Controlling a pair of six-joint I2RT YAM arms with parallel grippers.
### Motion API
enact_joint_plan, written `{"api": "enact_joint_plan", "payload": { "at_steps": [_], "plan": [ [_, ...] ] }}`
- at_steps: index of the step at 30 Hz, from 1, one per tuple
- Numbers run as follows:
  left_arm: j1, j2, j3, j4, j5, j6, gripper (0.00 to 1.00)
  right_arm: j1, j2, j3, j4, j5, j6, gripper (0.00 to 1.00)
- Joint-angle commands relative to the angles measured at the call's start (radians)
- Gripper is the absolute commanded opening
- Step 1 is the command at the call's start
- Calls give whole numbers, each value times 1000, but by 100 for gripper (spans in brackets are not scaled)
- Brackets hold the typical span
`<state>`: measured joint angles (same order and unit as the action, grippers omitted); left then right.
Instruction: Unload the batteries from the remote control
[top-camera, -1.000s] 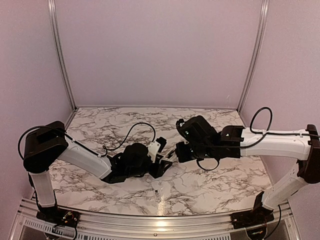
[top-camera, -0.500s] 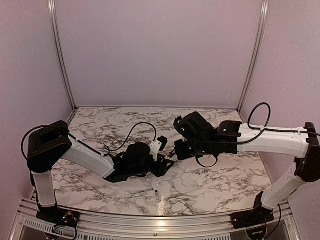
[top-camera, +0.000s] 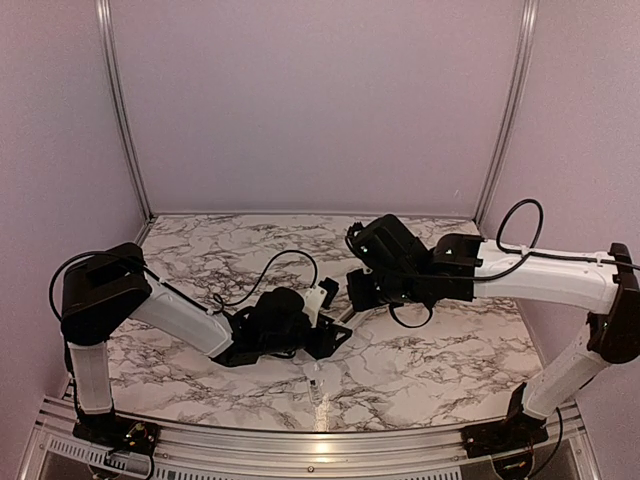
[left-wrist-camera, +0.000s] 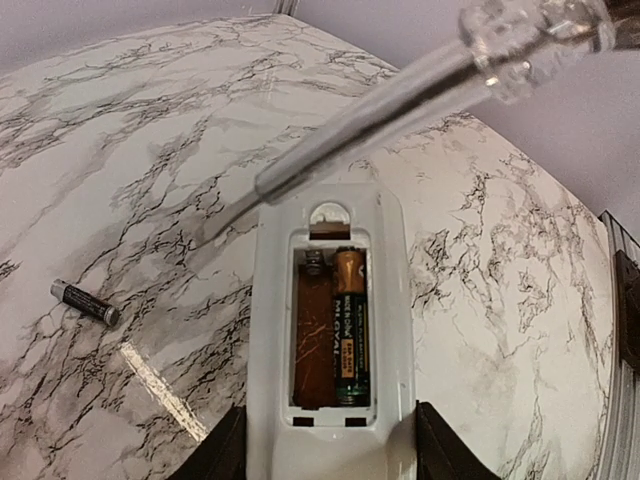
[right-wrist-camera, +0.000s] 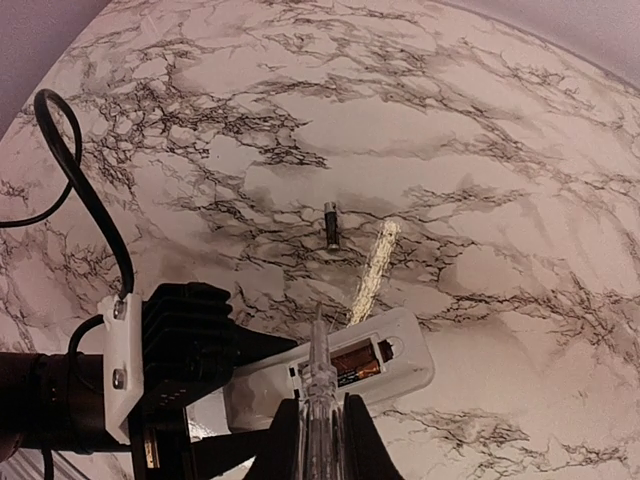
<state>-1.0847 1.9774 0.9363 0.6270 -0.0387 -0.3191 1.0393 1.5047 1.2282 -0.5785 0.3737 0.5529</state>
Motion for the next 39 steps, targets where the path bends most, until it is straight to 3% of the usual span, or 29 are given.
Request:
{"api": "enact_joint_plan", "payload": {
  "at_steps": [1, 12, 20, 33, 39],
  "plan": [
    [5, 9, 22, 14, 30, -10, 0, -7, 11, 20, -9, 21, -4, 0],
    [6, -58, -20, 11, 10, 71, 0, -7, -100, -49, 79, 11, -52, 0],
    [8, -127, -67, -21, -33, 247, 0, -11, -283, -214, 287, 2, -245, 0],
    [9, -295, -318, 151, -72, 610, 0, -31, -374, -238, 274, -223, -359, 0],
    [4, -304, -445, 363, -96, 757, 0, -31, -303, -195, 211, -327, -402, 0]
  ]
}}
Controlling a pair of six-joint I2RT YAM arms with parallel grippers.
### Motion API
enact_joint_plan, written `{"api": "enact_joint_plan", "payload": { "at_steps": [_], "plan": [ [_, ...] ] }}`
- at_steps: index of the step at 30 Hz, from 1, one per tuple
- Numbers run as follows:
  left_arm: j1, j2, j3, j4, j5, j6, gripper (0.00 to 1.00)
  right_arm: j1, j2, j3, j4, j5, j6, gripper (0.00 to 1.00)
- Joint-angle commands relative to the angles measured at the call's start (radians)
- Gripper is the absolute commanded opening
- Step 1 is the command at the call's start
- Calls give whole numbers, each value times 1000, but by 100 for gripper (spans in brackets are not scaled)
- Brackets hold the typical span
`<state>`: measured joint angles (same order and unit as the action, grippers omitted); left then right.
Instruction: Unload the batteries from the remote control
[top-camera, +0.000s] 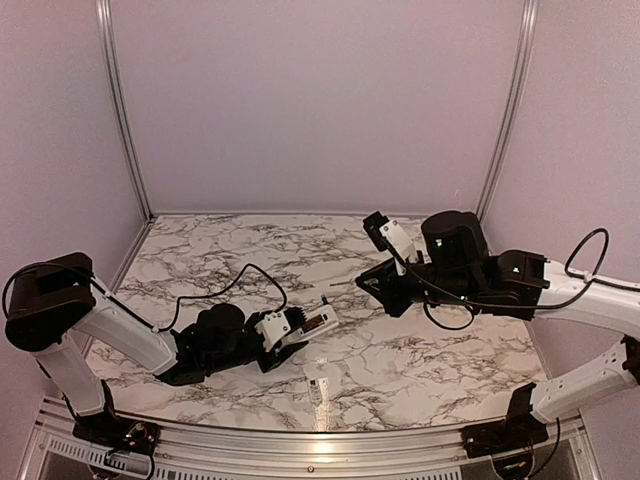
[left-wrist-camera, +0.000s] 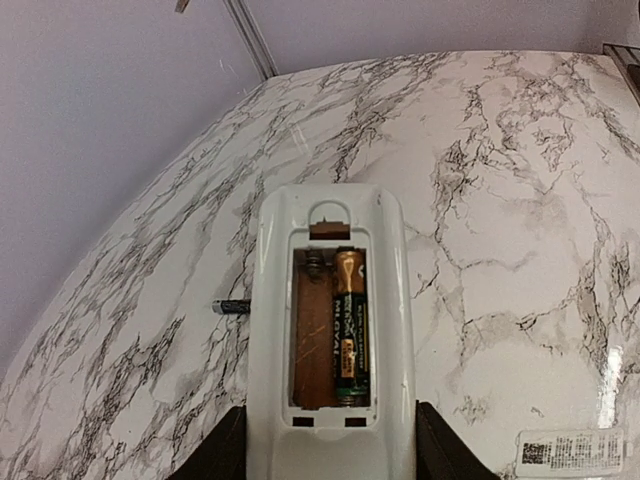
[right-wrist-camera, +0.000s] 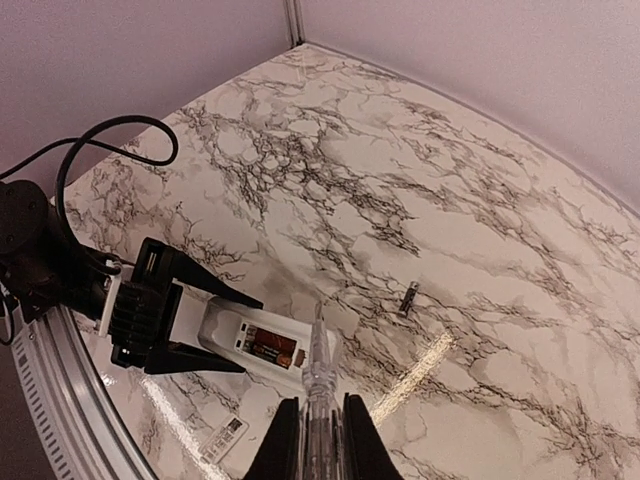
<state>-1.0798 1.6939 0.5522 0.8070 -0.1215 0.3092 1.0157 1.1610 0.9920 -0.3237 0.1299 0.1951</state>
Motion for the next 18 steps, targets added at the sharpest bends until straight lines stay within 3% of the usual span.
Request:
{"api": "enact_joint_plan", "payload": {
  "at_steps": [1, 8, 18],
  "plan": [
    [-3, -20, -76, 208, -8, 153, 0, -7, 47, 45, -47, -98, -53, 0],
    [-6, -29, -84, 171, 22, 232, 0, -7, 78, 69, -70, -337, -142, 0],
    [-6, -56, -80, 128, -44, 238, 0, -6, 155, 121, -118, -367, -162, 0]
  ]
}}
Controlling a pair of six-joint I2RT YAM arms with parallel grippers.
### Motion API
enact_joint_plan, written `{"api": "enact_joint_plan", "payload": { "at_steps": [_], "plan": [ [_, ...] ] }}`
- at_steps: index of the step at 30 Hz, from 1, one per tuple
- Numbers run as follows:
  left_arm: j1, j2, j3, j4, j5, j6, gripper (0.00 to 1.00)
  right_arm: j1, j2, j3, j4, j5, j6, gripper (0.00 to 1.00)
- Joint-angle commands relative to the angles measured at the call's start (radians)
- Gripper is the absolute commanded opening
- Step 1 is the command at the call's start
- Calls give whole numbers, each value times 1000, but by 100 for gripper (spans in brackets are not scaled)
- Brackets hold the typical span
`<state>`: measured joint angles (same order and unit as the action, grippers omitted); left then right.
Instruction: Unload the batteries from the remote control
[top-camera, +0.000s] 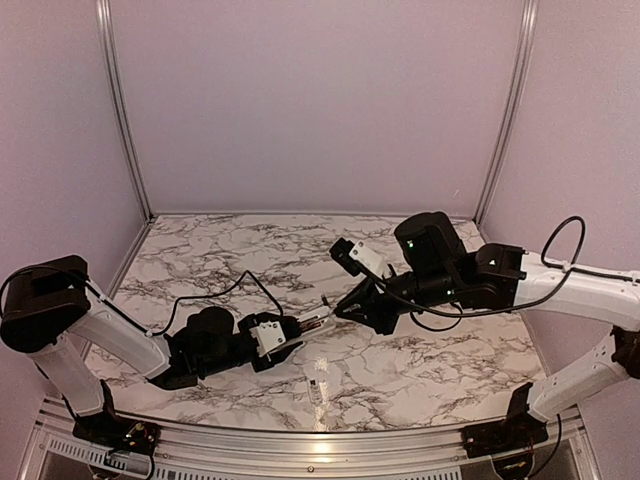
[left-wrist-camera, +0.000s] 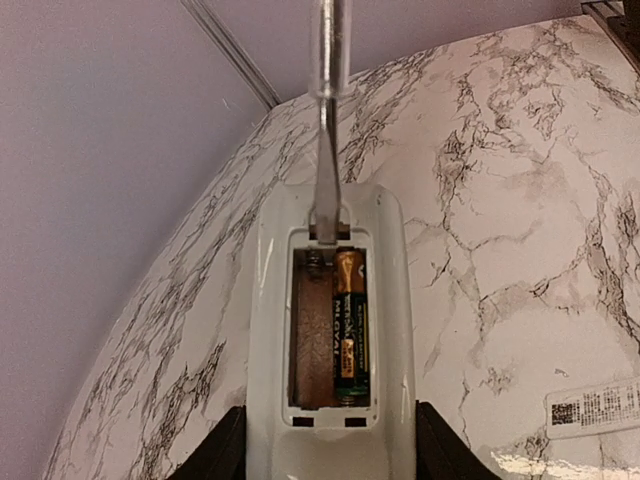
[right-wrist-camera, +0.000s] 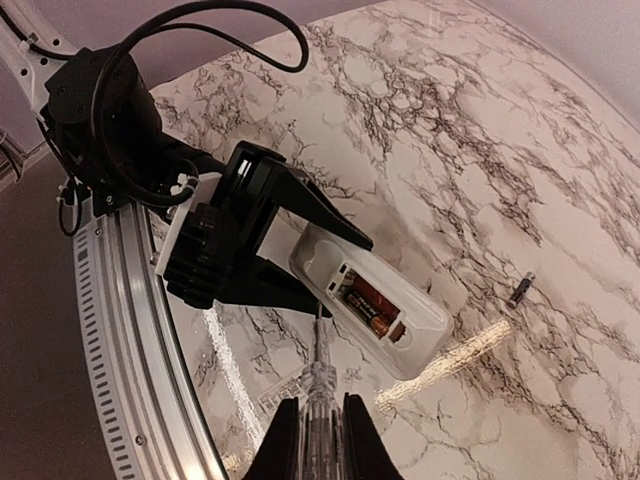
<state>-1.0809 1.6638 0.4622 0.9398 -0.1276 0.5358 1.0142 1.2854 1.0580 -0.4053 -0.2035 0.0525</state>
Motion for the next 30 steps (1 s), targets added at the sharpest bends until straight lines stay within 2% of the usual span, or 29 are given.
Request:
{"api": "enact_joint_plan", "payload": {
  "at_steps": [1, 8, 30],
  "plan": [
    [-4, -29, 5, 1, -27, 17, 0, -5, 41, 62, -39, -32, -17, 0],
    [-4, -41, -15, 13, -9, 38, 0, -5, 118, 106, -80, 2, -37, 0],
    [-5, -19, -40, 45, 13, 118, 0, -5, 200, 193, -162, 91, -98, 0]
  ]
}}
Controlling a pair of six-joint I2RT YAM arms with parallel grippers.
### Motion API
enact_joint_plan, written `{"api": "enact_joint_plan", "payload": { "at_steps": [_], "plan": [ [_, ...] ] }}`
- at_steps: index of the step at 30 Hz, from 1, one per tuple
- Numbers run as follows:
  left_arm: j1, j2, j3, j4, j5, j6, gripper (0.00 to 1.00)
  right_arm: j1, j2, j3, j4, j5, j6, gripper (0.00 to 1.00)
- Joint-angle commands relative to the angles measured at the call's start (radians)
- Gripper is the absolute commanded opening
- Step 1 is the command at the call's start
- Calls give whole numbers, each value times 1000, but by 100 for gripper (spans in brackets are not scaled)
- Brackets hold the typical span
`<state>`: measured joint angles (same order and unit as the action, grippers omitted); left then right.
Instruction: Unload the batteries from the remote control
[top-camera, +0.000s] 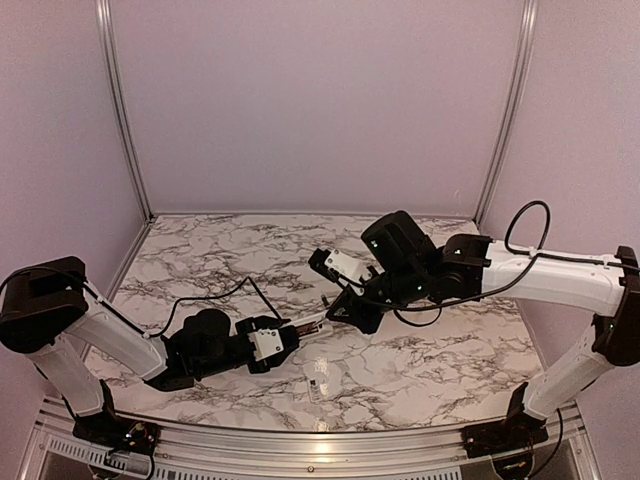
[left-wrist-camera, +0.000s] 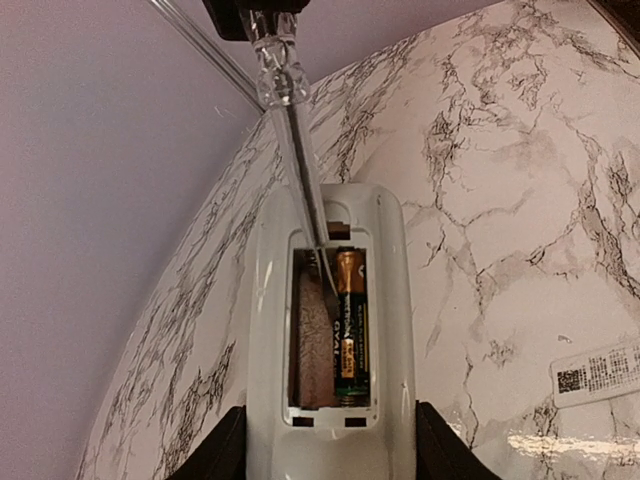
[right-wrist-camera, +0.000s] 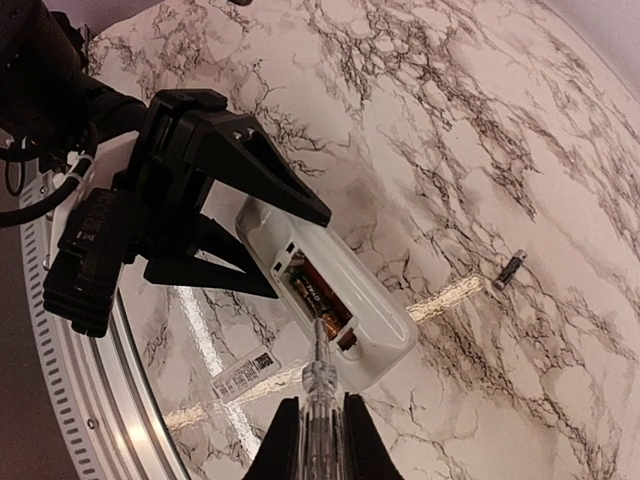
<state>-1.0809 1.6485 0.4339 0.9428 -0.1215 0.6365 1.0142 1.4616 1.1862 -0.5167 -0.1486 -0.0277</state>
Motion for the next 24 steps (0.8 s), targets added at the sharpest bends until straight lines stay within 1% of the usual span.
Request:
{"api": "enact_joint_plan", "payload": {
  "at_steps": [1, 8, 16, 24],
  "plan": [
    [-4, -4, -13, 43, 7, 17, 0, -5, 29, 71, -59, 44, -20, 0],
    [-5, -1, -19, 47, 6, 36, 0, -5, 65, 118, -135, 62, -33, 0],
    [-5, 4, -35, 71, 36, 65, 0, -5, 86, 104, -187, -29, -65, 0],
    [-14, 0, -40, 69, 59, 80, 0, -5, 95, 109, -204, -87, -104, 0]
  ]
}}
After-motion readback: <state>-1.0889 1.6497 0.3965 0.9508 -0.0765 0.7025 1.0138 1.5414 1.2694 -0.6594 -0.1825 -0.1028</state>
